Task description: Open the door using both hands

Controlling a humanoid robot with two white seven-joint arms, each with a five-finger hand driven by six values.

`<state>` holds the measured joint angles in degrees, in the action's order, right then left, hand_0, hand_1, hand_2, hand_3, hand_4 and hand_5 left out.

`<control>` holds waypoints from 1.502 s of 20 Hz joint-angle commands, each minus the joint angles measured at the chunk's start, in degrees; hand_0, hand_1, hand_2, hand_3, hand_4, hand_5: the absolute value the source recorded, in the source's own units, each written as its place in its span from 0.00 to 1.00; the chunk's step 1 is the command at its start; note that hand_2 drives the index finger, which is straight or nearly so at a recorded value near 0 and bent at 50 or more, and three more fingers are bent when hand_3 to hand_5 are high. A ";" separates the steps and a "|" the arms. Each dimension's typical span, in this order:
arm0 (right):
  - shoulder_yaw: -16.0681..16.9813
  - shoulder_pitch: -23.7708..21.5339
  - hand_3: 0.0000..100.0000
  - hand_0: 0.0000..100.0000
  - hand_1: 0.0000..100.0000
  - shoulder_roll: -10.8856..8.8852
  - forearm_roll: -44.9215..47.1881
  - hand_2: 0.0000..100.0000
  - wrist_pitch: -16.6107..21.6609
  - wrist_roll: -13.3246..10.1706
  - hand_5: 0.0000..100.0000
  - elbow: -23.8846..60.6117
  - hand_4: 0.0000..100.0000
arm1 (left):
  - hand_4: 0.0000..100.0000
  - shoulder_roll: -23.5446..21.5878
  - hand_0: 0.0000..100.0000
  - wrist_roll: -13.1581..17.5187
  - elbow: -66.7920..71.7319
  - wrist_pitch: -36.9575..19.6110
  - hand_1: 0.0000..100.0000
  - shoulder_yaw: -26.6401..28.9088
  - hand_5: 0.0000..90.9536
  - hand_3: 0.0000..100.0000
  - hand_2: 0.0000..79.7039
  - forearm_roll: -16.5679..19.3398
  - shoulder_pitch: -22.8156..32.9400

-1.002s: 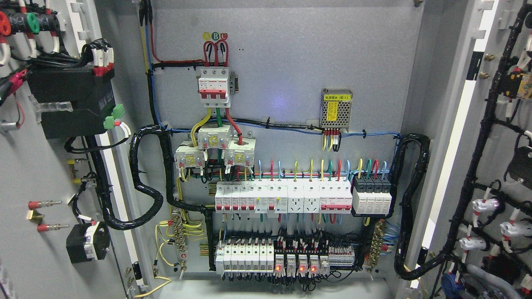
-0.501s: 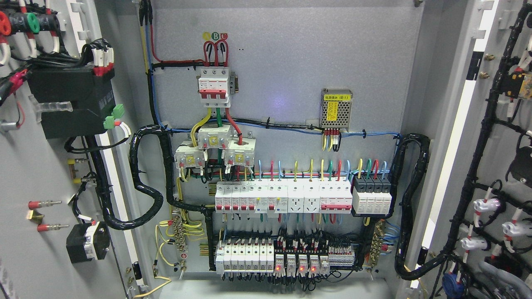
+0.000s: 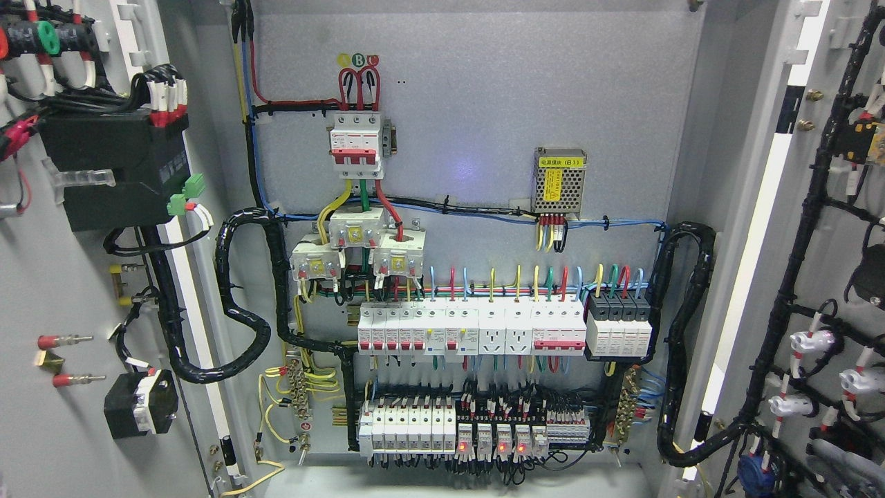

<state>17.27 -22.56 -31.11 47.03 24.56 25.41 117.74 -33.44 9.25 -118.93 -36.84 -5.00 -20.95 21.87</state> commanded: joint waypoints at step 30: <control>6.38 -3.89 0.00 0.00 0.00 -0.36 11.33 0.00 -1.00 -0.01 0.00 -2.69 0.00 | 0.00 -0.67 0.00 0.07 3.00 -1.30 0.00 11.41 0.00 0.00 0.00 -9.02 5.81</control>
<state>22.24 -26.22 -31.31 56.52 23.68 25.44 116.18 -34.09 9.30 -116.74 -38.13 3.35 -28.11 26.95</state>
